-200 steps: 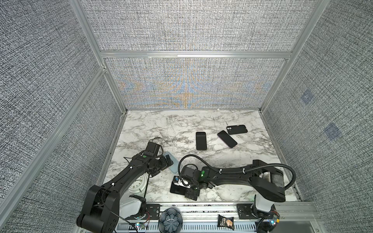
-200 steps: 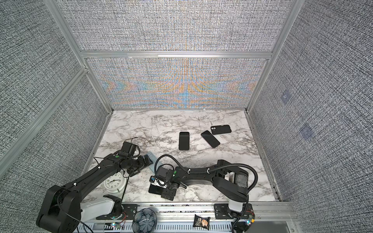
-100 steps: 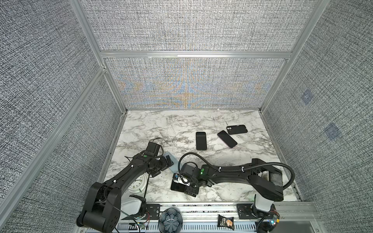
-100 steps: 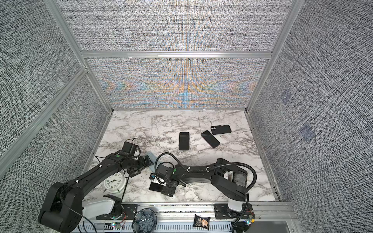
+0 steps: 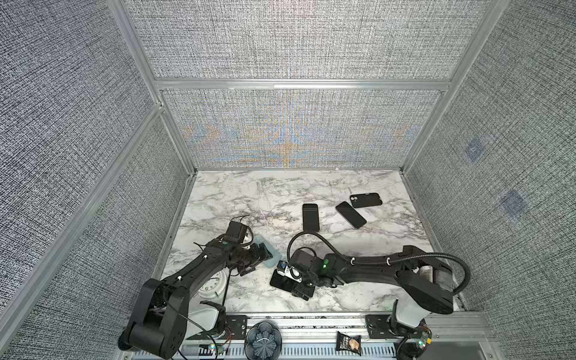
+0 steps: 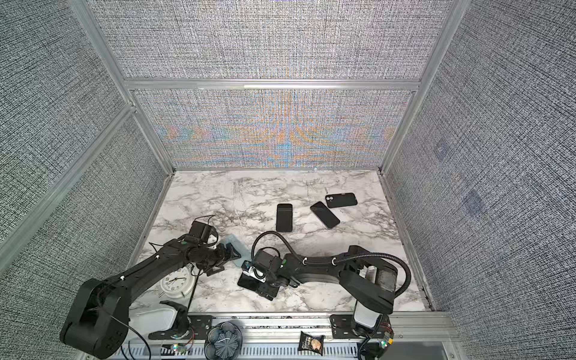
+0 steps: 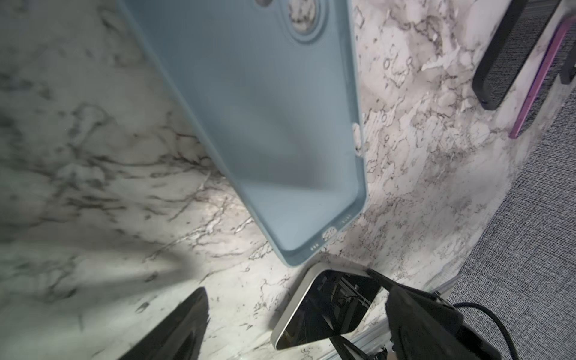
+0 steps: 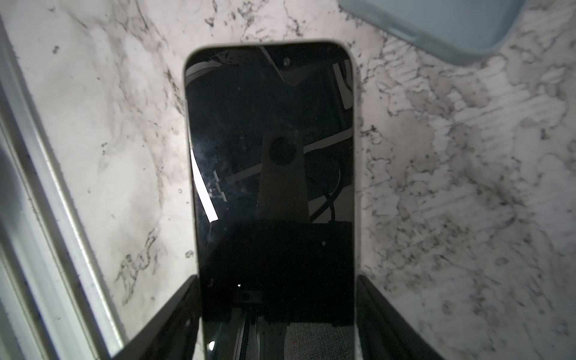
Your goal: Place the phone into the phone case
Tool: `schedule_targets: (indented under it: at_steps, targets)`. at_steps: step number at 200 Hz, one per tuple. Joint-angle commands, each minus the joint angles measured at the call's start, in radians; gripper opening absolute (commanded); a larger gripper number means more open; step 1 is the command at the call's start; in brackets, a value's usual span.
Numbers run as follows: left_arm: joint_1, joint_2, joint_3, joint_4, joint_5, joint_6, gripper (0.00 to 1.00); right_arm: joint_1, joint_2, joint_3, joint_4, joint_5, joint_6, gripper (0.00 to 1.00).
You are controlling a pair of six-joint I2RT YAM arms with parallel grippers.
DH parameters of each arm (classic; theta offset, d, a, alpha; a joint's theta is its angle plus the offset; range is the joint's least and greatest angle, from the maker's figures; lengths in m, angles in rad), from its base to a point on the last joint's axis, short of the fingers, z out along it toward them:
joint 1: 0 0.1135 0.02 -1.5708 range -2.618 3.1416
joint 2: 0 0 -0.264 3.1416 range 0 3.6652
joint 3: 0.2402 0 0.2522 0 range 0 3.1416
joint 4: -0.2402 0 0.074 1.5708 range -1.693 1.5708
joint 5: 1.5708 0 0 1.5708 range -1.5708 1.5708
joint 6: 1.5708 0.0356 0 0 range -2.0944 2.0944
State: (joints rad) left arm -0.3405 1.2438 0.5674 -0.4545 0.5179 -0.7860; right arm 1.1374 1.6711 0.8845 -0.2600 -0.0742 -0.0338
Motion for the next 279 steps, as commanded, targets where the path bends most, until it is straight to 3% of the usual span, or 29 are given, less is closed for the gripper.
schedule_targets:
  at_steps: [1, 61, 122, 184, 252, 279]
  targets:
    - [-0.001, -0.013, -0.02, 0.067, 0.088, -0.006, 0.86, -0.016, -0.01, -0.028, 0.056, -0.021, 0.028, 0.67]
    - [-0.011, -0.031, -0.115, 0.232, 0.217, -0.069, 0.73, -0.061, -0.074, -0.125, 0.172, -0.038, 0.049, 0.66]
    - [-0.056, -0.006, -0.174, 0.35, 0.263, -0.13, 0.7, -0.08, -0.101, -0.176, 0.26, -0.043, 0.066, 0.66]
    - [-0.075, 0.026, -0.22, 0.49, 0.28, -0.181, 0.51, -0.085, -0.089, -0.192, 0.329, -0.052, 0.081, 0.66]
    - [-0.075, 0.114, -0.255, 0.608, 0.28, -0.2, 0.48, -0.086, -0.072, -0.205, 0.367, -0.062, 0.105, 0.66]
    - [-0.076, 0.095, -0.256, 0.559, 0.24, -0.18, 0.54, -0.09, -0.076, -0.217, 0.37, -0.061, 0.113, 0.66]
